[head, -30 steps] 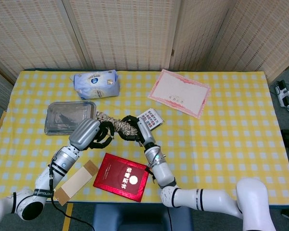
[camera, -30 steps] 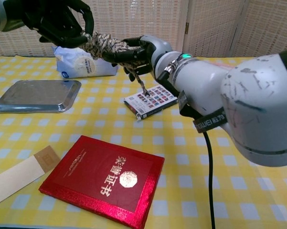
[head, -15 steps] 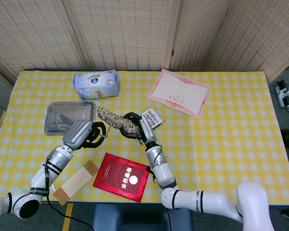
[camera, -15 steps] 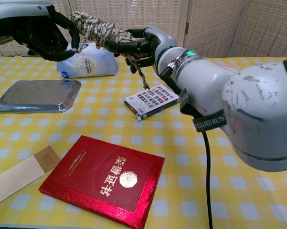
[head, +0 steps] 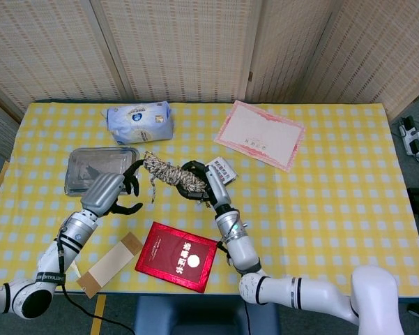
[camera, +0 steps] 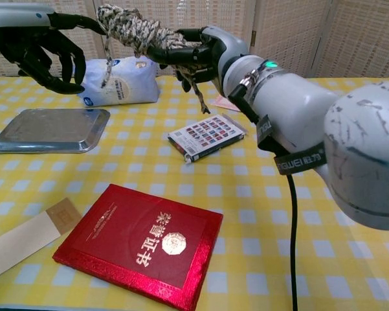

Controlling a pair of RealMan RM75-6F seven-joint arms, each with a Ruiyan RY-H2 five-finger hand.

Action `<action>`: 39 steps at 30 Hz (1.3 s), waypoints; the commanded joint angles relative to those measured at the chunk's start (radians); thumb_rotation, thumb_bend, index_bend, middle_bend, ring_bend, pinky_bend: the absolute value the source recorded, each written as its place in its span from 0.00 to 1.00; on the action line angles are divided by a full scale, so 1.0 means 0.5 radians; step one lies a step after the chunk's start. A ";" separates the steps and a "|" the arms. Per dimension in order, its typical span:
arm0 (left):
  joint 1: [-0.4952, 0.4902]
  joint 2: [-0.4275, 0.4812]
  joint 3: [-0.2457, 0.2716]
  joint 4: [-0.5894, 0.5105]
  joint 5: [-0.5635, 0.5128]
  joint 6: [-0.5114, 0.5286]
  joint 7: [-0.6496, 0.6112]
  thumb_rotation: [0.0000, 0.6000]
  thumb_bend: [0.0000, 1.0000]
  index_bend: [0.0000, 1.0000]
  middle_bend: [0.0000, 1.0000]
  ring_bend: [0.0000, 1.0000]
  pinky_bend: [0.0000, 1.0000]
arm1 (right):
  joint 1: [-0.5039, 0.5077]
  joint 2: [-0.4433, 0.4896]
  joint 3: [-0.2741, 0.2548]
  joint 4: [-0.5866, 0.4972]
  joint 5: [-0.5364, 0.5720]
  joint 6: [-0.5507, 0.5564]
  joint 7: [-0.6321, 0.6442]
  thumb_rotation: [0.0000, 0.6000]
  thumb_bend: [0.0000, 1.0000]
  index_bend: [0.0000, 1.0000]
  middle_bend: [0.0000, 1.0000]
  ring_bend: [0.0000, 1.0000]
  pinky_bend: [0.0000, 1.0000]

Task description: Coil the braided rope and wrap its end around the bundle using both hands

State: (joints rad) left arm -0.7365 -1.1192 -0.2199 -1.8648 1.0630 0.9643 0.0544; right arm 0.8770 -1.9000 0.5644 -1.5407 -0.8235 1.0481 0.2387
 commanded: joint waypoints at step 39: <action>0.785 -0.195 0.330 0.840 0.265 0.796 -0.062 1.00 0.29 0.07 0.17 0.09 0.20 | -0.500 0.782 -0.408 -0.478 -0.711 0.113 0.019 1.00 0.72 0.90 0.68 0.74 0.74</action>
State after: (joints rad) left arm -0.3541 -1.2153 -0.0611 -1.4480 1.1865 1.3570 0.0295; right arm 0.6306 -1.5138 0.3625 -1.7762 -1.1763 1.1034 0.2428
